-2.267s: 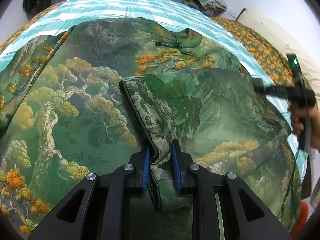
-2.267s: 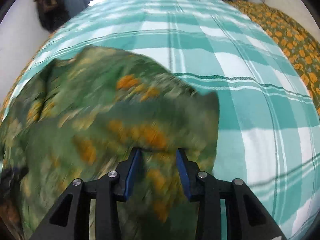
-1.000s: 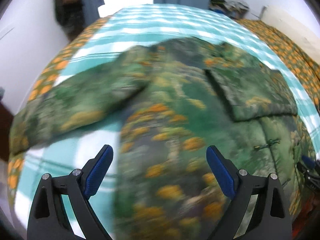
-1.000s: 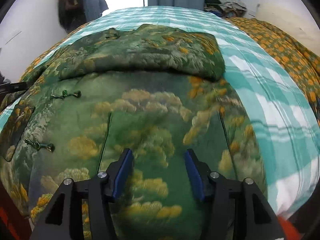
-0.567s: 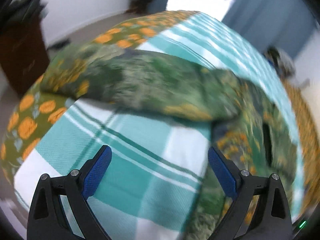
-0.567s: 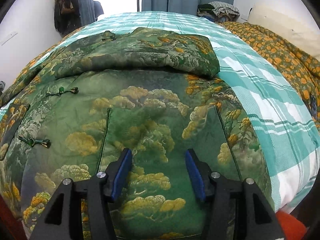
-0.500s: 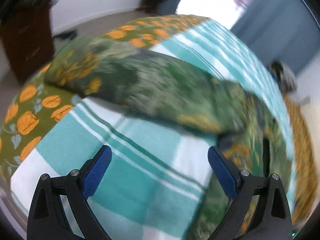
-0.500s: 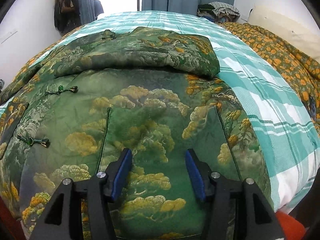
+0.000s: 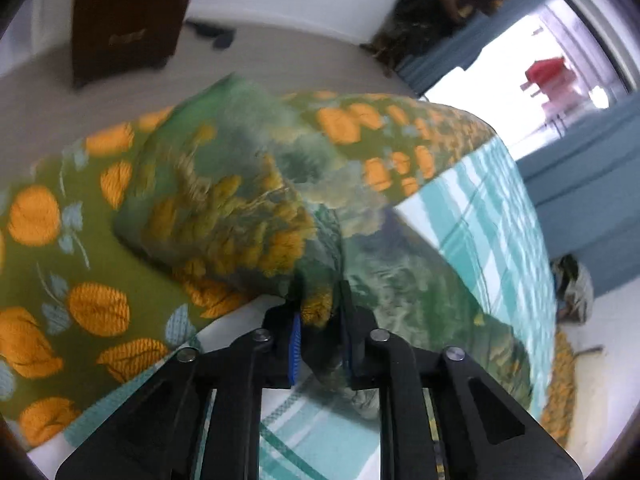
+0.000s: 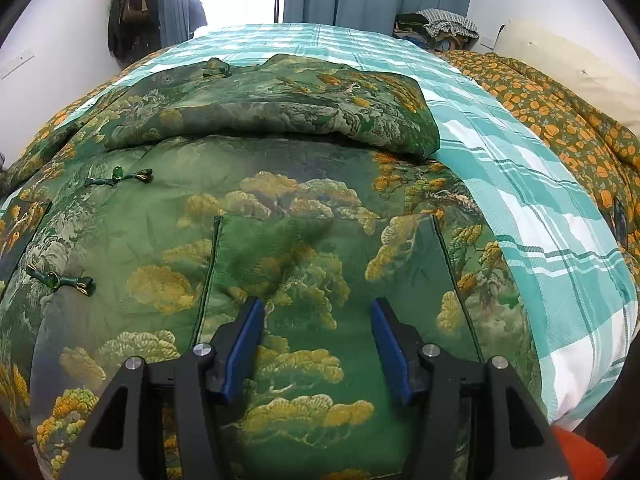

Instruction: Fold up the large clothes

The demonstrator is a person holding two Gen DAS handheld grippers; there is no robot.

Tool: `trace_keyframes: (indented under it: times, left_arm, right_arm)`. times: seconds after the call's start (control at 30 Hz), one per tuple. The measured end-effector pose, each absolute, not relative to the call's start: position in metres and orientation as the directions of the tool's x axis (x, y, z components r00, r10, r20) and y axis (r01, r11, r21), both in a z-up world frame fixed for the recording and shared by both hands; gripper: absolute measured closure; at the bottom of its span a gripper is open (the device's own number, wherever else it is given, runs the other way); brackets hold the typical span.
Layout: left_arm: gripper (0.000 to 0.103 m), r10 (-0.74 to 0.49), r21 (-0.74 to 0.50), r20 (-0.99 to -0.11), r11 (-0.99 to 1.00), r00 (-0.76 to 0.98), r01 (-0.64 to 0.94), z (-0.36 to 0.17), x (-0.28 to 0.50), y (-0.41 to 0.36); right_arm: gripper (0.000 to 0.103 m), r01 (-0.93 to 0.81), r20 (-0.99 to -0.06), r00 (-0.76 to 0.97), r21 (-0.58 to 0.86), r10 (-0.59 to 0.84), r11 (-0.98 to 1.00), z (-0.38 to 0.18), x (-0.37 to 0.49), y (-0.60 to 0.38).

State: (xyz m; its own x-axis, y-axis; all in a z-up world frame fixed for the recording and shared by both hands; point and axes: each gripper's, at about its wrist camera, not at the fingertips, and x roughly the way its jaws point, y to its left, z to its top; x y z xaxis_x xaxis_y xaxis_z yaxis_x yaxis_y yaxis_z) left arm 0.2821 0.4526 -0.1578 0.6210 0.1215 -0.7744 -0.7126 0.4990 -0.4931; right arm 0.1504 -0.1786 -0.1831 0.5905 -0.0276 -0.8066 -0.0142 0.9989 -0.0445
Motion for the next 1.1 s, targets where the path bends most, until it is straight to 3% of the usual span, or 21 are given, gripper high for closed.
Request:
trace_keyframes:
  times: [0.2,0.4,0.6,0.77,0.87,0.93,1.0,1.1]
  left_arm:
    - [0.093,0.225,-0.239,-0.658,0.843,0.719,-0.482,-0.047,0.321,0.348]
    - [0.093,0.053,-0.047,-0.555,0.994,0.830,-0.095,0.010,0.347,0.189]
    - [0.094,-0.062,0.041,-0.634,0.993,0.771,0.113,-0.035,0.369,0.068]
    - [0.093,-0.046,0.099,-0.748,0.979,0.662,0.180,-0.116,0.382,0.015]
    - [0.077,-0.027,0.105,-0.796,0.978,0.605,0.182,-0.141,0.374,0.006]
    - [0.042,-0.044,0.083,-0.803,0.979,0.595,0.185,-0.140,0.360,0.010]
    - [0.023,-0.081,0.051,-0.791,0.979,0.607,0.197,-0.132,0.344,0.018]
    - [0.017,-0.133,-0.001,-0.777,0.978,0.615,0.209,-0.124,0.316,0.038]
  right_arm:
    - [0.046,-0.011,-0.798,0.603,-0.029,-0.016,1.000,-0.184,0.150,-0.180]
    - [0.046,-0.011,-0.796,0.605,-0.007,0.002,1.000,-0.184,0.149,-0.184]
    - [0.046,-0.016,-0.790,0.613,0.005,0.014,1.000,-0.185,0.148,-0.187]
    - [0.046,-0.024,-0.788,0.615,0.018,0.029,1.000,-0.185,0.148,-0.190]
    - [0.046,-0.034,-0.789,0.613,0.025,0.040,0.999,-0.185,0.146,-0.193]
    - [0.046,-0.044,-0.794,0.606,0.028,0.049,0.999,-0.180,0.147,-0.194]
    - [0.046,-0.059,-0.786,0.614,0.046,0.073,0.997,-0.167,0.147,-0.199]
    - [0.046,-0.062,-0.731,0.670,0.118,0.129,0.991,-0.136,0.155,-0.209]
